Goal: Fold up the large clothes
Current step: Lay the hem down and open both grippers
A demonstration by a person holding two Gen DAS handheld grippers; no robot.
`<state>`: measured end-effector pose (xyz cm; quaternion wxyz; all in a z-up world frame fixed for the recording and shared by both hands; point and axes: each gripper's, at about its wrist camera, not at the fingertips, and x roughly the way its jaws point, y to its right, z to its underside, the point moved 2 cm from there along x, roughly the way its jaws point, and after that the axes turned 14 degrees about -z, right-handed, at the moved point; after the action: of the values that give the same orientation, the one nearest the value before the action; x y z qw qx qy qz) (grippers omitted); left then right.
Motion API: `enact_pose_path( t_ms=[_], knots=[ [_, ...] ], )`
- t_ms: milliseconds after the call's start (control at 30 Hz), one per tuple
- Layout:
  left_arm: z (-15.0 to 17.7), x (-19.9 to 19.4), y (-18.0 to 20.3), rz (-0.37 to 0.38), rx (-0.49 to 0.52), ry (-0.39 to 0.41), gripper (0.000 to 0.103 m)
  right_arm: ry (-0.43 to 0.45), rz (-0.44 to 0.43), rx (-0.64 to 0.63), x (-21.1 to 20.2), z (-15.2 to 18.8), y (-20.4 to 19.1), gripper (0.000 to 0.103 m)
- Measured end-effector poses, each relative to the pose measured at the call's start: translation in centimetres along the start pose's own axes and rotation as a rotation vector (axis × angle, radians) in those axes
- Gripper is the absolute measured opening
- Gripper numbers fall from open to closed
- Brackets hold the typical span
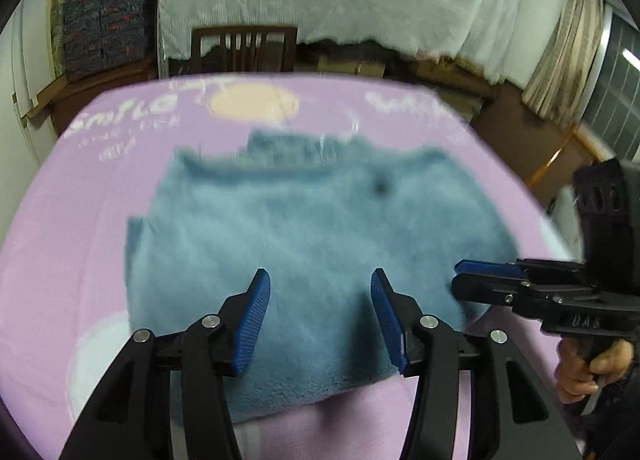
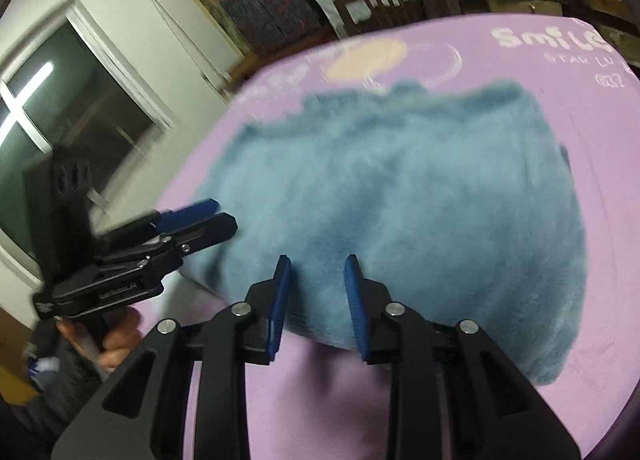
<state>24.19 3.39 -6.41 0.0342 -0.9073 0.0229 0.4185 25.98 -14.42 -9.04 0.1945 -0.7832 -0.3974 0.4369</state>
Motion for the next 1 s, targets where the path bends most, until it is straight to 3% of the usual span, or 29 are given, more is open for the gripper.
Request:
enact_pose_path(
  t_ms=[33,67,133,267,433,500,600,633,667,800,867,1000],
  knots=[
    [0.7,1.2,-0.1,-0.016,0.012,-0.036,0.055,0.011,-0.026,0.043,-0.6,0.1,1.3,0.005],
    [1.3,1.6,-0.5,0.004,0.01,-0.037,0.055,0.027,-0.048,0.095,-1.5,0.4,2.7,0.0],
    [1.7,1.4,-1.5,0.047,-0.005,-0.026,0.053,0.084,-0.115,0.207,-3.8,1.0,5.7,0.0],
    [2.5,0.8,-2.3,0.041,-0.008,-0.016,0.052,0.132,-0.134,0.243,-6.5,2.4,7.4,0.0],
    [3.6,-0.6,-4.8,0.027,-0.074,-0.007,0.051,0.169,-0.092,0.25,-8.2,2.9,7.8,0.0],
    [3.8,-1.1,-6.2,0.011,-0.115,-0.011,0.05,0.203,-0.013,0.207,-9.0,2.8,6.7,0.0],
    [3.8,-2.6,-7.4,-0.045,-0.136,0.01,0.05,0.291,0.09,0.176,-11.0,1.8,5.9,0.007],
    [3.4,-3.1,-7.6,-0.115,-0.135,0.027,0.053,0.31,0.095,0.164,-11.2,1.2,5.5,0.009],
    [2.9,-3.5,-7.7,-0.141,-0.133,0.044,0.053,0.302,0.064,0.159,-10.9,0.3,5.0,0.009],
    [-0.8,-3.4,-6.0,-0.087,-0.124,0.072,0.055,0.256,-0.032,0.132,-8.2,-2.6,3.5,0.009],
    [-2.7,-2.2,-4.2,-0.096,-0.091,0.085,0.058,0.218,-0.081,0.11,-6.0,-4.4,2.8,0.015],
    [-3.8,2.0,-3.2,-0.114,-0.084,0.027,0.059,0.177,-0.118,0.152,-2.6,-6.5,3.9,0.02]
  ],
)
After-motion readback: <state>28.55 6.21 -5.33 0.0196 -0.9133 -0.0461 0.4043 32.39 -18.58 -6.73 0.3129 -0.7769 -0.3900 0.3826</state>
